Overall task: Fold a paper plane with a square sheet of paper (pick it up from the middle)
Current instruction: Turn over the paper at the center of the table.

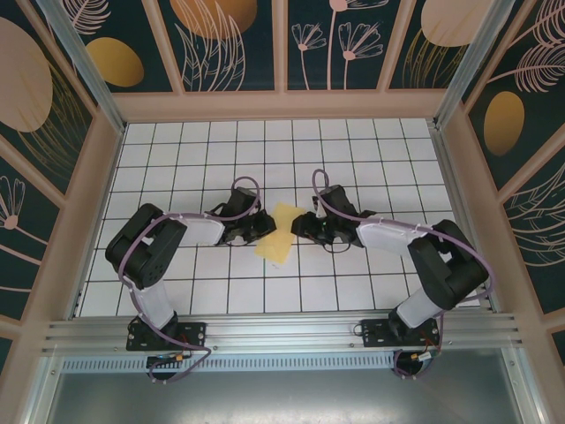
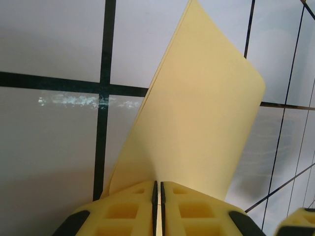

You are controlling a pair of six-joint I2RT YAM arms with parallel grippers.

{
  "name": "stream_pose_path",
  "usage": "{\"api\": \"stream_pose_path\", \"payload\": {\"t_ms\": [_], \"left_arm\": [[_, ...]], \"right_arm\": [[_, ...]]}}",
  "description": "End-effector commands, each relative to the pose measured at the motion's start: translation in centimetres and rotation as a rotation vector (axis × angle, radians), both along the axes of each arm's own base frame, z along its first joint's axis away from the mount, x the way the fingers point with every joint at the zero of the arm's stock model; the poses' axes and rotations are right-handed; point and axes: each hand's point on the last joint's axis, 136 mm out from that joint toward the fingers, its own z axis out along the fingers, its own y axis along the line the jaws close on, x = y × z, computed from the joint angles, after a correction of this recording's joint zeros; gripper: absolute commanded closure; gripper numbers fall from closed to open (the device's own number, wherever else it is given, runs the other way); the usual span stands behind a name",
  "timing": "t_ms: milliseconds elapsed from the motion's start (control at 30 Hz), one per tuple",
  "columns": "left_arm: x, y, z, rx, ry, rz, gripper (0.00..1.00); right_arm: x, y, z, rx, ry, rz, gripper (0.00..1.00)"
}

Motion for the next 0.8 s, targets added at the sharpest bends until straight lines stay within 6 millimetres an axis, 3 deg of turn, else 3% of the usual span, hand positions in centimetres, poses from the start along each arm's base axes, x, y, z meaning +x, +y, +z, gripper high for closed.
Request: {"api": "stream_pose_path", "payload": {"t_ms": [0,333,767], "left_arm": [[-0.2,0.9,0.1,0.012,0.011,0.036,0.86],[-0.2,0.8,0.4,-0.011,0.009,0.049,0.86],[-0.1,0.7,0.3,-0.010,0.011,0.044,0.86]], "right_arm": [[1.0,0.8,-0.1,0.027,0.009,-0.041,0.54],[1.2,2.6,-1.4,0.048,0.041,-0.006,0.55],[1.1,3.0,-2.2,0.064,0.058,0.005,0.56]]}}
